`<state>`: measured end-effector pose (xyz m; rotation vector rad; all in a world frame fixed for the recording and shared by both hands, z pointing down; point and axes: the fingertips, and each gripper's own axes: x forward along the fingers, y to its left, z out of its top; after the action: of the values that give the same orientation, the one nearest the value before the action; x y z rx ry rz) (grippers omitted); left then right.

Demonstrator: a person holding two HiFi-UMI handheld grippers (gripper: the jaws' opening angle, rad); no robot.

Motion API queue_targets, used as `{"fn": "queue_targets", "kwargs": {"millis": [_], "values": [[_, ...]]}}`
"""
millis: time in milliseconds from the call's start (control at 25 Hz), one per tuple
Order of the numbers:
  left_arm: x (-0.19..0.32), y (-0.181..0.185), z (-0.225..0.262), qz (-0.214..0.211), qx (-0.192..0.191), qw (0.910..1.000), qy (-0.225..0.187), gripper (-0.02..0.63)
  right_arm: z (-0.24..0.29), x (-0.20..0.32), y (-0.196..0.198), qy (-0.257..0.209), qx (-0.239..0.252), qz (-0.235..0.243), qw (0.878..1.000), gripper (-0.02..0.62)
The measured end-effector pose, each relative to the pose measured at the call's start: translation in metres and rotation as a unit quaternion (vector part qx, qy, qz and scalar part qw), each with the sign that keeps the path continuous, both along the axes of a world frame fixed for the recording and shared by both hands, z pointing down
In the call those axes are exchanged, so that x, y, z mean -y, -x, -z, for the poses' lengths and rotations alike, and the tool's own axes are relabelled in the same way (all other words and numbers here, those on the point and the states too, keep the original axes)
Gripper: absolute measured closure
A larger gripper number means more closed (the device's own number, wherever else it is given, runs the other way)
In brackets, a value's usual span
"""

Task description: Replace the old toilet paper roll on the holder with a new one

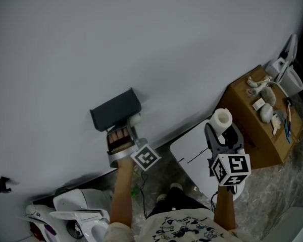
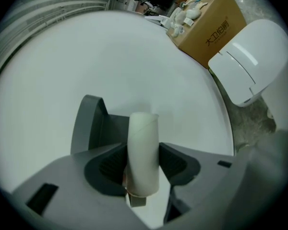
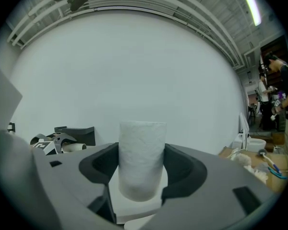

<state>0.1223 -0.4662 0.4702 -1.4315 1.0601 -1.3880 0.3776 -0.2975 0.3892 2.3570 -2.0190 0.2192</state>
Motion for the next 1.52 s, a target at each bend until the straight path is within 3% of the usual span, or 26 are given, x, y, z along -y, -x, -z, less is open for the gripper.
{"fn": "queue_targets", "kwargs": {"millis": [320, 480, 760, 1000, 1080, 1160, 1360, 1440, 1520], "values": [[0.004, -0.064, 0.001, -0.052, 0.01, 0.9985, -0.008, 0.4, -0.003, -0.011, -0.035, 0.003, -0.001, -0.031, 1.0, 0.299], [0.001, -0.1, 0.005, -0.086, -0.005, 0.9962, -0.014, 0.4, -0.003, -0.021, -0.055, 0.006, -0.005, -0.051, 0.999, 0.299], [-0.015, -0.147, 0.014, -0.132, -0.071, 0.9887, 0.005, 0.4, -0.002, -0.035, -0.073, 0.008, -0.006, -0.074, 0.997, 0.299], [-0.033, -0.152, 0.041, -0.155, -0.159, 0.975, -0.01, 0.4, 0.0, -0.04, -0.067, 0.005, -0.007, -0.074, 0.997, 0.299], [-0.041, -0.147, 0.049, -0.155, -0.225, 0.9619, 0.014, 0.4, 0.002, -0.04, -0.062, 0.002, -0.007, -0.07, 0.998, 0.299], [-0.049, -0.14, 0.058, -0.154, -0.296, 0.942, 0.04, 0.4, 0.005, -0.039, -0.054, -0.002, -0.007, -0.064, 0.998, 0.299], [-0.061, -0.11, 0.076, -0.143, -0.406, 0.8997, 0.072, 0.4, 0.011, -0.031, -0.027, -0.01, -0.006, -0.041, 0.999, 0.299], [-0.066, -0.096, 0.083, -0.136, -0.462, 0.8716, 0.094, 0.4, 0.013, -0.027, -0.015, -0.013, -0.005, -0.031, 0.999, 0.299], [-0.071, -0.08, 0.094, -0.134, -0.52, 0.8363, 0.111, 0.4, 0.015, -0.023, -0.002, -0.016, -0.006, -0.02, 1.0, 0.299]]}}
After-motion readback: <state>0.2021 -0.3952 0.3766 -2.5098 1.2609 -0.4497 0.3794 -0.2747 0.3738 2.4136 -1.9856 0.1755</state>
